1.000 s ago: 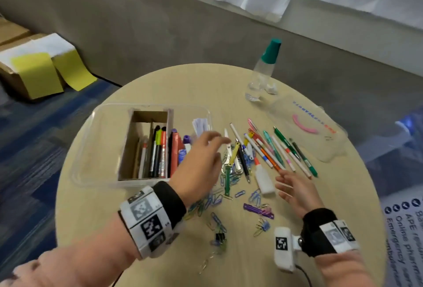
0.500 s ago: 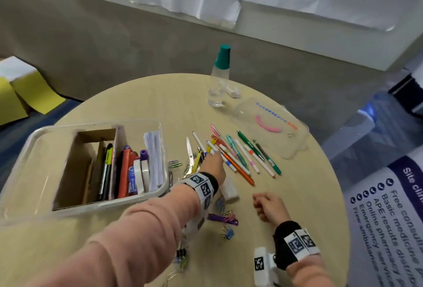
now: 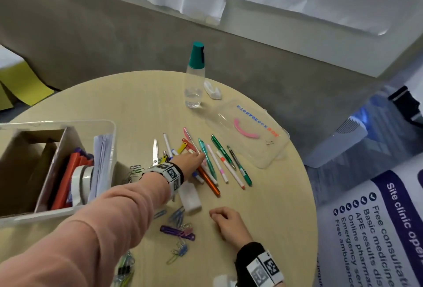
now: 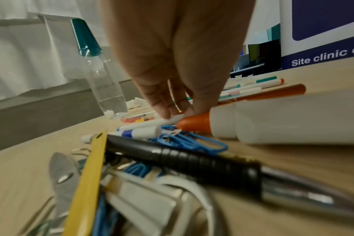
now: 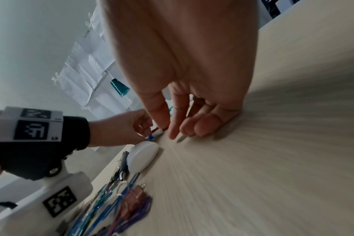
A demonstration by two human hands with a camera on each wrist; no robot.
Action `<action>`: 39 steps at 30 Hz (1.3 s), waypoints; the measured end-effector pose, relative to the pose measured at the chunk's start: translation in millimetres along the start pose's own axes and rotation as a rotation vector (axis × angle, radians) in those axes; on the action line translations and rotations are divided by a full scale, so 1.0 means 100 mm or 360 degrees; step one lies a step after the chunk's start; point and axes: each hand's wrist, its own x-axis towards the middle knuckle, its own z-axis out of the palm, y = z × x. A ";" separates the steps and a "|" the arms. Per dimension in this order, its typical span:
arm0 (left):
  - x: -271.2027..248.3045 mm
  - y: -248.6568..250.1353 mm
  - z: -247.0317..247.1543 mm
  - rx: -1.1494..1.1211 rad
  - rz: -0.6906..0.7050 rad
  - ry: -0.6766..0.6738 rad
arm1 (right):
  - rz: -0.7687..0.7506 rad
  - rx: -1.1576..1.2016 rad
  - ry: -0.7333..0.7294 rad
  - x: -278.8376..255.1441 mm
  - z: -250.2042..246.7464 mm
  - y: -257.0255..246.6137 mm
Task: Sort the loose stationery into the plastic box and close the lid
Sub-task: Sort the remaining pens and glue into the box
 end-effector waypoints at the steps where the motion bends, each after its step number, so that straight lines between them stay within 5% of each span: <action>1: 0.00 0.00 0.00 0.0000 0.0029 0.0025 | 0.0002 0.0008 -0.0026 0.00 -0.01 -0.01; 6: -0.03 -0.04 -0.21 -0.0426 -0.0054 0.0469 | 0.0046 -0.0029 -0.0121 0.02 -0.04 -0.07; 9: -0.05 -0.19 -0.52 -0.1035 -0.0615 0.1120 | 0.0049 0.0000 -0.0066 0.09 -0.12 -0.20; 11: -0.05 -0.34 -0.66 -0.1319 -0.0929 0.1305 | -0.0086 -0.0007 0.0132 0.17 -0.17 -0.33; 14: -0.04 -0.42 -0.66 -0.1276 -0.1172 0.0847 | -0.0359 -0.0251 0.0360 0.31 -0.19 -0.49; 16: -0.01 -0.41 -0.55 -0.1082 -0.1233 0.0537 | -0.0466 -0.0548 0.0308 0.40 -0.16 -0.56; 23: 0.12 -0.44 -0.35 -0.0911 -0.1391 0.0144 | -0.0551 -0.1350 0.0251 0.53 0.03 -0.63; 29: 0.17 -0.44 -0.26 -0.0748 -0.1384 0.0062 | -0.0353 -0.1483 0.0229 0.51 0.11 -0.66; 39: 0.14 -0.37 -0.46 -0.1465 -0.1431 0.0344 | -0.0275 -0.1755 0.0132 0.51 0.12 -0.66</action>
